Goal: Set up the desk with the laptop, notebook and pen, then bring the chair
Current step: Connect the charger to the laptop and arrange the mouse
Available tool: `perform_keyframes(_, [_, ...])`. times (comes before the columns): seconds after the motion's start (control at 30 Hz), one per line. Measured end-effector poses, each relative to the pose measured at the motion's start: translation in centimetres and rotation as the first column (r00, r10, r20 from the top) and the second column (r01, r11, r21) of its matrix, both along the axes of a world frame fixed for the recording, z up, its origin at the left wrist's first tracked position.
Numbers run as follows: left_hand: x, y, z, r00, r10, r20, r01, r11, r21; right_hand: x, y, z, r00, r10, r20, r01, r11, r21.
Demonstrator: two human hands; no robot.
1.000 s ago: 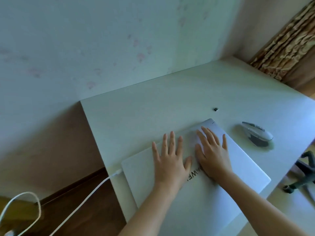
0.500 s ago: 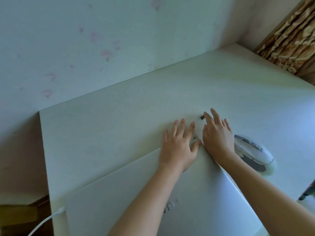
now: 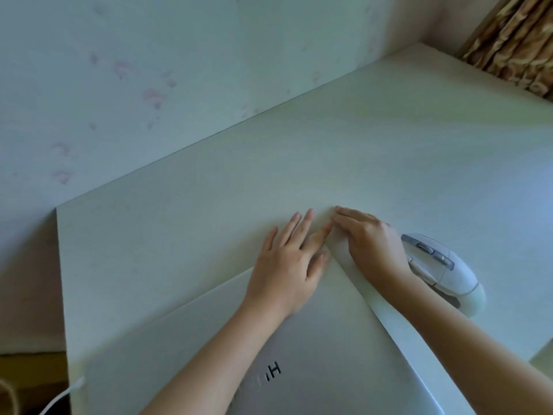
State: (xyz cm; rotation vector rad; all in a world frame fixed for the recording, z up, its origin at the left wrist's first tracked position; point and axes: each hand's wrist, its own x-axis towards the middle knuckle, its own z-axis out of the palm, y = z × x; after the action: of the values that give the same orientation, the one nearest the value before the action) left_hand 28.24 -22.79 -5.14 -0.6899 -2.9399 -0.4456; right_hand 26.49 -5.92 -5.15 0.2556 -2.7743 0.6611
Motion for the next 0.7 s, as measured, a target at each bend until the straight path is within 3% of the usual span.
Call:
perform_keyframes(0.2, [0.6,-0.3,0.7,0.999,-0.022,0.043,0.020,0.999,0.032,2.0,0.7,-0.5,0.998,0.031,-0.051,-0.036,0.995,-0.096])
perform_keyframes(0.33, [0.4,0.1,1.3,1.000,-0.008,0.027,0.007,1.000,0.027,2.4,1.0,-0.7,1.000,-0.007,0.000,0.007,0.933,-0.360])
perform_keyframes(0.5, [-1.7,1.6,1.8,0.969,0.156,0.190,-0.178,0.979,0.100,2.3,1.8,0.1,0.985,0.035,0.167,0.100,0.675,-0.731])
perform_keyframes(0.7, [-2.6,1.8,2.7,0.926,0.250,0.283,-0.327,0.905,0.272,2.7,1.1,1.2,0.912,0.278,0.303,0.247,0.219,-0.944])
